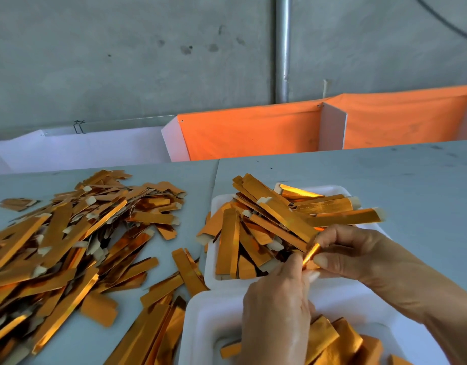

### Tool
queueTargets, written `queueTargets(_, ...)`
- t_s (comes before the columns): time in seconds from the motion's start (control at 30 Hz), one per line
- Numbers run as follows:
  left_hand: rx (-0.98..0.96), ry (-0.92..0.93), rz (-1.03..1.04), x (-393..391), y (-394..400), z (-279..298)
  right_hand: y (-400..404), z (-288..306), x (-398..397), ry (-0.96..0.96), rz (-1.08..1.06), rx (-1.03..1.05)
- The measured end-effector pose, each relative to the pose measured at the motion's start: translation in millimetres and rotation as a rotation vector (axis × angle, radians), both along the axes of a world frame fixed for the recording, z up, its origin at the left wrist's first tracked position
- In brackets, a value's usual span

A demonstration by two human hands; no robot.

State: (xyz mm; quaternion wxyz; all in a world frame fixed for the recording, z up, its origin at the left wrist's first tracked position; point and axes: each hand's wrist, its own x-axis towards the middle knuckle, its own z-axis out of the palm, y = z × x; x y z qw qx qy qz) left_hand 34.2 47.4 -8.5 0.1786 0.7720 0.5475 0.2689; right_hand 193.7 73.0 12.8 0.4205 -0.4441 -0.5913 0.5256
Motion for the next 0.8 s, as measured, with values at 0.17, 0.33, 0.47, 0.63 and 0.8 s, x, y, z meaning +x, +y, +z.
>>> queueTargets(0.17, -0.059, 0.199, -0.049, -2, 4, 2, -1, 1, 2, -0.029, -0.044, 0.014)
queueTargets(0.33, -0.105, 0.117, -0.118, -6, 5, 6, -2, 2, 4, -0.032, 0.026, 0.029)
queueTargets(0.47, -0.049, 0.058, -0.156, -11, 7, 2, -4, 6, 3, -0.038, 0.067, 0.083)
queueTargets(0.63, -0.047, 0.022, -0.178, -10, 8, -1, -4, 6, -1, -0.139, 0.038, 0.144)
queueTargets(0.8, 0.024, 0.121, -0.119, -9, 5, 0, -1, 1, -7, -0.249, -0.128, 0.254)
